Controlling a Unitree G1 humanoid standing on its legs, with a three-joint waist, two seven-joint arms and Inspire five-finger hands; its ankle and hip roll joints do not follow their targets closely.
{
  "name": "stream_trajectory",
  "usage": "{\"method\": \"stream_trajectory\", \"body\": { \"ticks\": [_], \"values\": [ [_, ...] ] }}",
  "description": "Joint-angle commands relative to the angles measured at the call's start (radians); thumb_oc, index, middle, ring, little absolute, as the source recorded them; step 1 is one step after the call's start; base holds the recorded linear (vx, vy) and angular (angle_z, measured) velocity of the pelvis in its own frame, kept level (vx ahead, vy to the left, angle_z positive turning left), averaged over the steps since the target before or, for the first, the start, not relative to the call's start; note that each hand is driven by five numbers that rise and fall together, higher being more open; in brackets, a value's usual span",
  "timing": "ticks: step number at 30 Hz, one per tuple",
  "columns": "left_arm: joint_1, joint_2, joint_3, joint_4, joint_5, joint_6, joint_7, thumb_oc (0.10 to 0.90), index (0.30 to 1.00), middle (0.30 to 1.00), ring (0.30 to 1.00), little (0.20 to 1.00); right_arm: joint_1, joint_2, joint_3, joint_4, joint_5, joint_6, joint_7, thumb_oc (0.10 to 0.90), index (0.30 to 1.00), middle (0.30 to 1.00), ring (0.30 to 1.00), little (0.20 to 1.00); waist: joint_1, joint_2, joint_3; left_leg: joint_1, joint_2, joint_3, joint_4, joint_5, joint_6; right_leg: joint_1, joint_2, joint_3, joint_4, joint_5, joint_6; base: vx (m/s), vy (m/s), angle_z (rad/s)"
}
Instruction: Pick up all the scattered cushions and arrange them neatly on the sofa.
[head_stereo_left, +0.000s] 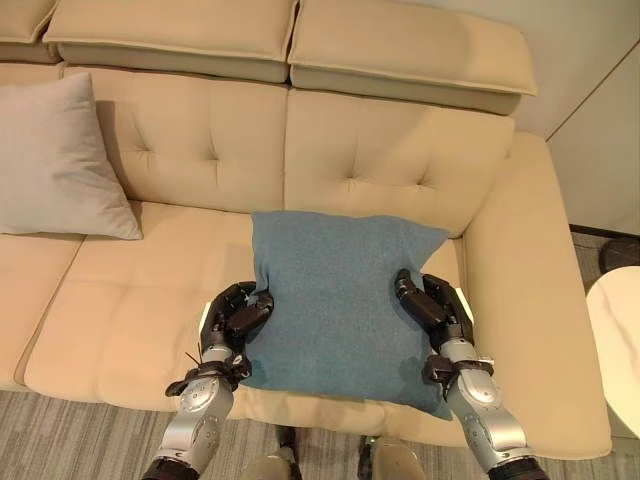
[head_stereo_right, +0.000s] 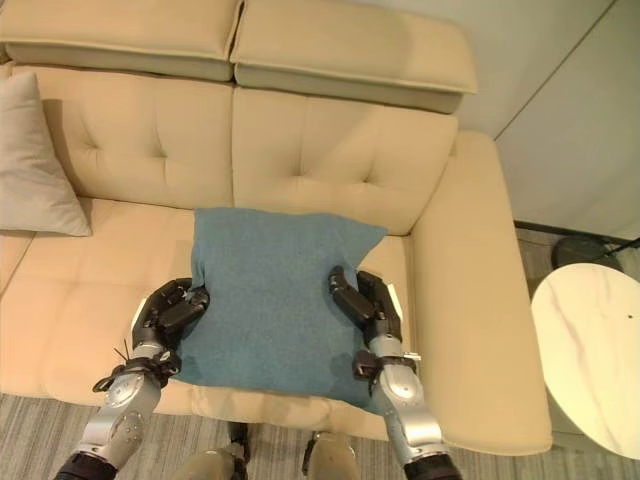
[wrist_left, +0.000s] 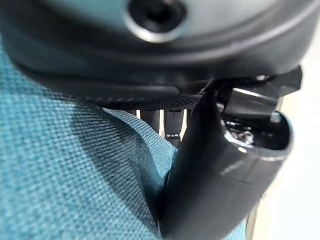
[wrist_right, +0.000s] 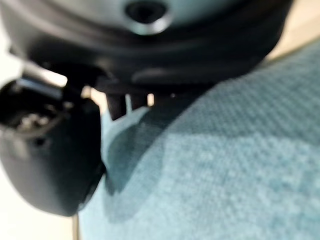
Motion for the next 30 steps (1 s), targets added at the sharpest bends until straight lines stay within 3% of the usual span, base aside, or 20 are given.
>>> {"method": "stream_trajectory", "body": {
  "ticks": [1,3,4,6,12,14,17,25,30],
  "values": [
    [-0.093,-0.072,-0.106,-0.159,0.075,-0.093,-0.150,0.400,0.300,0.300,0.300,0.300,-0.092,0.006,0.048,-0.141,-0.004,-0.129,0.081,0.400,0.300,0.300,0.300,0.300,-0.005,0.018,-0.081,-0.063,-0.025,-0.026,0.185,-0.175,-0.022,0.011,0.093,0.014,0.046,-0.135,-0.058,0.03,-0.040,0.40],
    [-0.085,-0.075,-0.103,-0.164,0.077,-0.091,-0.152,0.400,0.300,0.300,0.300,0.300,-0.088,-0.001,0.044,-0.141,-0.004,-0.127,0.081,0.400,0.300,0.300,0.300,0.300,-0.005,0.018,-0.084,-0.079,-0.021,-0.033,0.221,-0.178,-0.028,0.022,0.094,0.018,0.031,-0.133,-0.064,0.02,-0.048,0.27],
    [-0.086,-0.079,-0.102,-0.169,0.071,-0.091,-0.149,0.400,0.300,0.300,0.300,0.300,-0.094,-0.013,0.045,-0.134,0.000,-0.126,0.079,0.400,0.300,0.300,0.300,0.300,0.006,0.013,-0.068,-0.129,-0.020,-0.078,0.322,-0.179,-0.049,0.033,0.088,0.025,0.026,-0.135,-0.076,0.00,-0.046,0.04],
    [-0.086,-0.081,-0.100,-0.171,0.069,-0.091,-0.148,0.400,0.300,0.300,0.300,0.300,-0.092,-0.014,0.045,-0.131,-0.002,-0.124,0.078,0.400,0.300,0.300,0.300,0.300,0.010,0.016,-0.066,-0.139,-0.020,-0.106,0.325,-0.186,-0.053,0.040,0.087,0.027,0.024,-0.140,-0.076,0.02,0.013,0.11],
    [-0.078,-0.075,-0.097,-0.186,0.075,-0.086,-0.136,0.400,0.300,0.300,0.300,0.300,-0.075,-0.032,0.021,-0.138,-0.035,-0.123,0.060,0.400,0.300,0.300,0.300,0.300,0.004,0.036,-0.108,-0.138,0.045,-0.142,0.135,-0.100,-0.062,0.060,0.078,0.025,-0.013,-0.148,-0.053,0.10,0.081,0.08],
    [-0.073,-0.073,-0.097,-0.189,0.085,-0.086,-0.133,0.400,0.300,0.300,0.300,0.300,-0.055,-0.032,0.005,-0.150,-0.064,-0.121,0.054,0.400,0.300,0.300,0.300,0.300,-0.007,0.049,-0.119,-0.106,0.052,-0.128,0.092,-0.088,-0.063,0.073,0.076,0.024,-0.018,-0.149,-0.049,0.16,0.151,-0.05],
    [-0.093,-0.046,-0.092,-0.192,0.129,-0.094,-0.108,0.400,0.300,0.300,0.300,0.300,-0.061,-0.021,0.000,-0.153,-0.105,-0.121,0.025,0.400,0.300,0.300,0.300,0.300,-0.015,0.047,-0.115,-0.083,0.041,-0.103,0.064,-0.092,-0.050,0.058,0.066,0.051,-0.018,-0.130,-0.038,0.10,0.167,-0.10],
    [-0.383,0.021,-0.109,-0.110,0.277,-0.168,0.047,0.400,0.300,0.300,0.300,0.300,-0.336,-0.018,0.057,-0.067,-0.241,-0.155,-0.130,0.400,0.300,0.300,0.300,0.300,-0.010,0.033,-0.076,-0.223,0.023,-0.064,0.071,-0.085,-0.020,-0.126,0.049,0.111,-0.002,-0.070,-0.012,-0.07,0.074,-0.28],
    [-0.730,0.075,-0.161,0.015,0.366,-0.217,0.220,0.400,0.300,0.300,0.300,0.300,-0.676,-0.073,0.094,0.063,-0.334,-0.172,-0.309,0.400,0.300,0.300,0.300,0.300,0.007,0.032,-0.062,-0.308,0.013,-0.079,0.063,-0.061,-0.021,-0.219,0.037,0.109,-0.002,-0.045,-0.005,-0.03,0.013,0.00]
  ]
}}
